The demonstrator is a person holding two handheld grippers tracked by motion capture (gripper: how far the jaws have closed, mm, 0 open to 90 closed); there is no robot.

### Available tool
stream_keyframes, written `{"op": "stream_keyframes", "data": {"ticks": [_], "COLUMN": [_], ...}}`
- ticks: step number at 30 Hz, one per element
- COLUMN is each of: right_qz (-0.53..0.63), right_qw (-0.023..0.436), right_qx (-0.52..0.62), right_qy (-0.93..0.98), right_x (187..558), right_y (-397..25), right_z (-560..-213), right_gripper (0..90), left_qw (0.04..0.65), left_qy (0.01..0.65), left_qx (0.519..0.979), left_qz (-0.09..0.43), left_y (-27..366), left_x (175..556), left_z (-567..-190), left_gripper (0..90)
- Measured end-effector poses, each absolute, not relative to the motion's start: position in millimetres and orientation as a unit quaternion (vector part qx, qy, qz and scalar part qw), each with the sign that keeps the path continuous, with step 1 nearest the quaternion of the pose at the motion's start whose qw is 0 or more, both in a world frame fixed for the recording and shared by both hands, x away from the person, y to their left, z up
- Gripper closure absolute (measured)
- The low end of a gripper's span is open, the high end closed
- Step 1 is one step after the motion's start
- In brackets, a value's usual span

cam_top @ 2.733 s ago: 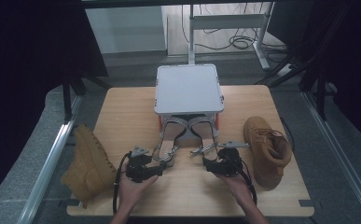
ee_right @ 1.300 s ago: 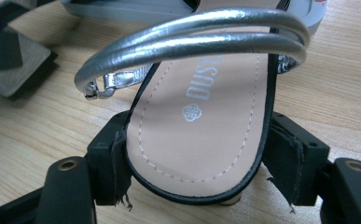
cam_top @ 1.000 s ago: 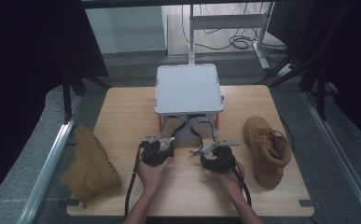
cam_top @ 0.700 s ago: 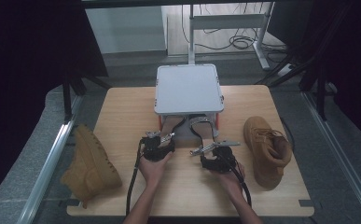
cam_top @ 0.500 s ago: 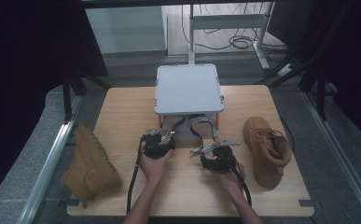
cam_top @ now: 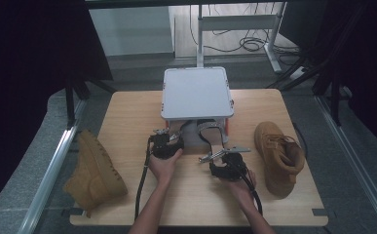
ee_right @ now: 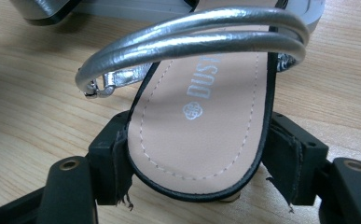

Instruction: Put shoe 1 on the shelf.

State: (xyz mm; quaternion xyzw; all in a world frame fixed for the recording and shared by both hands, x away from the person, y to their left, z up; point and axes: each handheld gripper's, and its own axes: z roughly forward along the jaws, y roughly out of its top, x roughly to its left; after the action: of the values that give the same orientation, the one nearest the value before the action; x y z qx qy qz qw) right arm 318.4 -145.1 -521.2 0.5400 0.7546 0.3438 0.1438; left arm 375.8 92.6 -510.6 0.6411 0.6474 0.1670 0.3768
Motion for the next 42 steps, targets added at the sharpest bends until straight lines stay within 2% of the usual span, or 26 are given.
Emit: {"op": "stream_keyframes", "data": {"ticks": [24,31,38,42], "right_qz": [0.344,0.344,0.346,0.347], "right_qw": [0.143,0.144,0.142,0.144], "right_qx": [0.541,0.540,0.542,0.542], "right_qy": [0.754,0.755,0.752,0.752], "right_x": [317.7,317.7,317.4,317.0], "right_y": [-145.4,-145.0,-145.0,-144.9], "right_z": [-521.1,-521.1,-521.3,-521.6], "right_gripper": [31.6,31.5,31.3,31.3], "left_qw": [0.364,0.353,0.363,0.360], "left_qy": [0.661,0.644,0.627,0.608], "left_qx": [0.625,0.645,0.660,0.671], "left_qz": [0.198,0.212,0.199,0.225], "left_y": [71.5,66.6,71.6,71.9], "left_x": [396.2,395.1,388.7,380.8], "left_z": [-518.1,-520.2,-516.1,-515.0], "left_gripper": [38.9,34.9,31.3,38.5]}}
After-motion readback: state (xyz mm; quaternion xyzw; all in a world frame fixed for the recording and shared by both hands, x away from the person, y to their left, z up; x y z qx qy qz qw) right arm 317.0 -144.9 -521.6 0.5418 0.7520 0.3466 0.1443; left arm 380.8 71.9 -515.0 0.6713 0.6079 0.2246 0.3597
